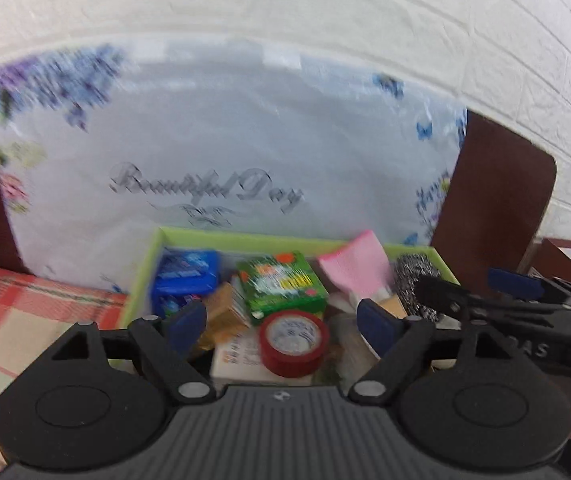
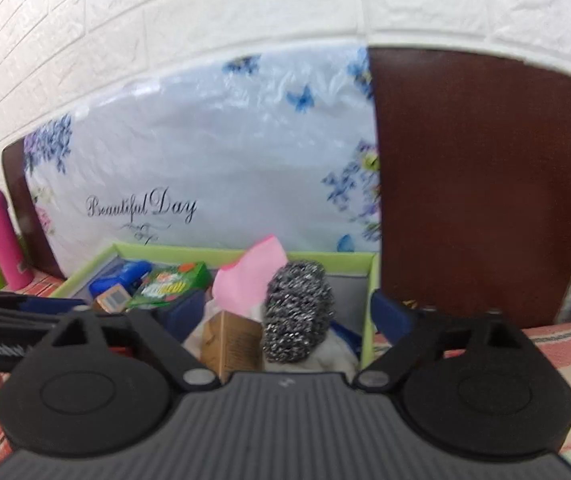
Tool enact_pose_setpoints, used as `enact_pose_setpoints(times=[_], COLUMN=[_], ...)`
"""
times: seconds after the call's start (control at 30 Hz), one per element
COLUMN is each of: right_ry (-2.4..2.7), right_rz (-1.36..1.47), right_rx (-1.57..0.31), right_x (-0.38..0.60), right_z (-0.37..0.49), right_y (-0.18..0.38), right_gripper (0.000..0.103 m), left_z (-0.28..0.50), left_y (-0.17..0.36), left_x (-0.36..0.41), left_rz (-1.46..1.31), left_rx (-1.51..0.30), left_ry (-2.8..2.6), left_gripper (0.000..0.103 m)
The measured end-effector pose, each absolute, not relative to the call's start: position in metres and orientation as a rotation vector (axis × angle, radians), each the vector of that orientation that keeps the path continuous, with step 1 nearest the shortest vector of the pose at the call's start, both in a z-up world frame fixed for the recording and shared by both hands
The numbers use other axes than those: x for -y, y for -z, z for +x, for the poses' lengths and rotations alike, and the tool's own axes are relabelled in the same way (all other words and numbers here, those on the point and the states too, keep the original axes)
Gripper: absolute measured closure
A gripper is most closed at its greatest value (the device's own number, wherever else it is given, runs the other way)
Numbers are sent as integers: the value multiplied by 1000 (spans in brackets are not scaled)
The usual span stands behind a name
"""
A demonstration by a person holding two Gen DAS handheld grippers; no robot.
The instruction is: Organize objects
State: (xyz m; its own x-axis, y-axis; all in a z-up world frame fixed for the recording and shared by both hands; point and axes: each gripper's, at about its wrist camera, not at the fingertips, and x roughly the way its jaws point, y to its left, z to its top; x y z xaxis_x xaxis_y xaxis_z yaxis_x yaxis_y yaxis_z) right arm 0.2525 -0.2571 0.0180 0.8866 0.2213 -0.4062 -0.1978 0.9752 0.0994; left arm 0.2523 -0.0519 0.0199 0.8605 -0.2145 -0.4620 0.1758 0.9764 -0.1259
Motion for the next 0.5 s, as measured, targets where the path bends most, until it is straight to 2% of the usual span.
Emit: enact_pose_setpoints(times=[0.13, 0.5], right_ry=[-243, -195], right_rz=[73, 20], right_rx=[-404, -408], right_x=[258, 250], right_z=[226, 129], right_y=[-30, -57], right_gripper=[0, 0], left_z=[230, 141], left_y=[-32, -36], left_x=[45, 33], left_rz=[-86, -69], left_rx=[-498, -538], left_ry=[130, 54], left_gripper=[9, 9])
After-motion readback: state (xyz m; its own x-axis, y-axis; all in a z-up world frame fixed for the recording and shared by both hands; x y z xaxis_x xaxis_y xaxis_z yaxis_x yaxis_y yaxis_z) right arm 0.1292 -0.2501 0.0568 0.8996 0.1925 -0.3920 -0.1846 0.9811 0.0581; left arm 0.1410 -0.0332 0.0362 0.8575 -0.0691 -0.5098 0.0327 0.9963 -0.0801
